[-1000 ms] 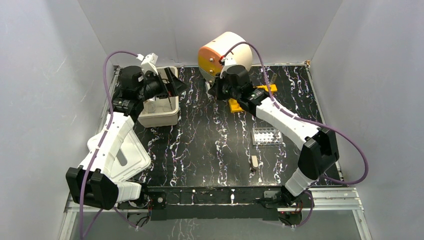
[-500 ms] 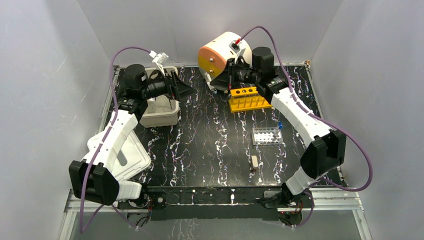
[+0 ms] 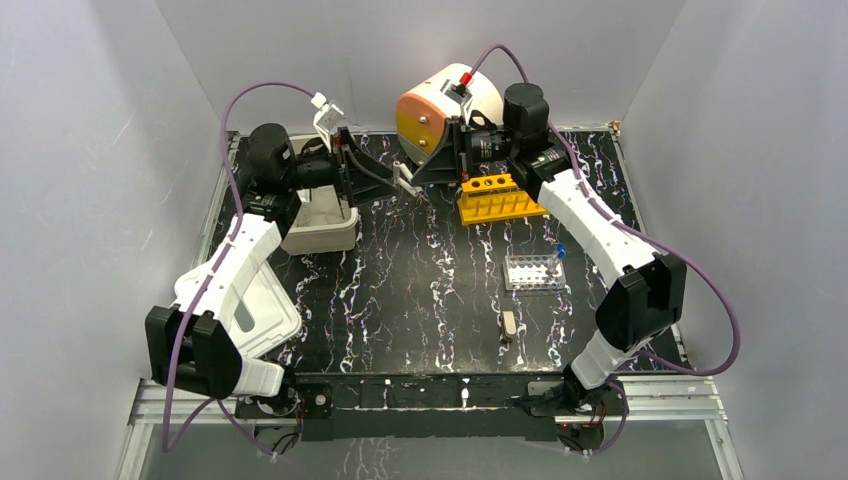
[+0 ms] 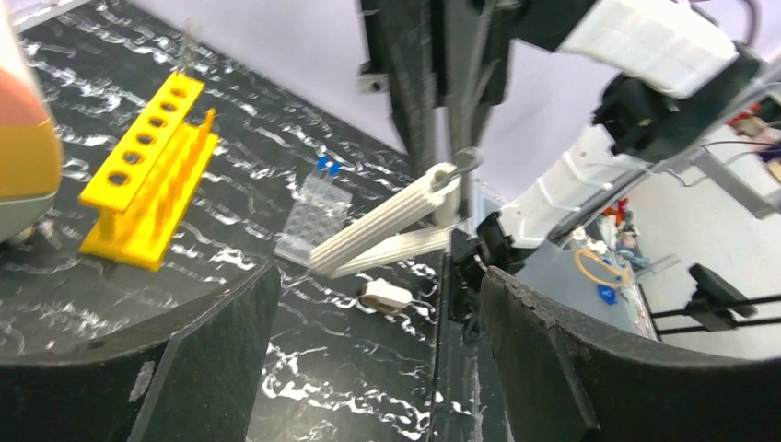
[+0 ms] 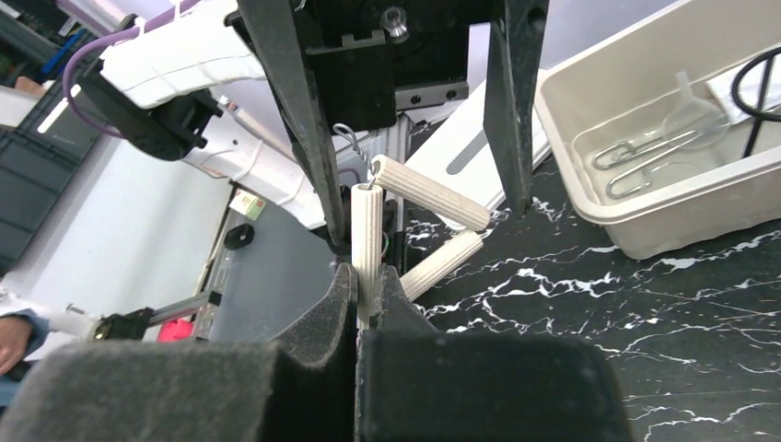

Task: Organize the chemistry lab equipment

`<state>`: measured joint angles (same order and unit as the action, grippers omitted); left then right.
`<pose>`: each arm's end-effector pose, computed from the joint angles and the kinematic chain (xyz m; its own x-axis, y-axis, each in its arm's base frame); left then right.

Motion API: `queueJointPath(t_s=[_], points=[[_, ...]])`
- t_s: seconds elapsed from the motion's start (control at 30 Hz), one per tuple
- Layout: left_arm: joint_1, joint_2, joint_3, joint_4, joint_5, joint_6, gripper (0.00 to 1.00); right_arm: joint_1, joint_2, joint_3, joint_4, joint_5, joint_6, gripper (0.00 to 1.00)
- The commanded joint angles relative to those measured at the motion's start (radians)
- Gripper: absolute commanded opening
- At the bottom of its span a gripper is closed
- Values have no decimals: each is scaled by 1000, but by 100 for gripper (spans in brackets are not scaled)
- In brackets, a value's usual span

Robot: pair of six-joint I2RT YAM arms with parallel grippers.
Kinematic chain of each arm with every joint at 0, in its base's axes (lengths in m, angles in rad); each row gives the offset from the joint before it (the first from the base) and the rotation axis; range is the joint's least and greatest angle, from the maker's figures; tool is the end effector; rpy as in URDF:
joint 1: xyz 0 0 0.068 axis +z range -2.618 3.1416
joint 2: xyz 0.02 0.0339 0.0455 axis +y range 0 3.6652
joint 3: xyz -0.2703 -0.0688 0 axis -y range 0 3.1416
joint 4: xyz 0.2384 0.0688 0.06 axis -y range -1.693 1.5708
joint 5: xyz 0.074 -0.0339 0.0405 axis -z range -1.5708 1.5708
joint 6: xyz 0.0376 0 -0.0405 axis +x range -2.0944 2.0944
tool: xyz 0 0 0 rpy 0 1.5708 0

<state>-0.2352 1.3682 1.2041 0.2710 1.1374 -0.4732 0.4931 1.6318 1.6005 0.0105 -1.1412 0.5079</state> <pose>0.2837 -0.1031 0.4081 -0.3522 -0.1124 -0.9292 0.9155 0.1650 -0.3669 0.3065 0.2035 0.4339 -0.5013 -0.0394 -0.8644 -0.8629 -0.0506 0.5028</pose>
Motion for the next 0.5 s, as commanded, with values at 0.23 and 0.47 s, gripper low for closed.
queueJointPath(t_s=[0.23, 0.47], points=[[-38, 28, -36, 430, 129, -277, 64, 3, 28, 67, 97, -99, 53, 0], [-39, 31, -20, 430, 169, -278, 33, 3, 42, 72, 97, -81, 54, 0]])
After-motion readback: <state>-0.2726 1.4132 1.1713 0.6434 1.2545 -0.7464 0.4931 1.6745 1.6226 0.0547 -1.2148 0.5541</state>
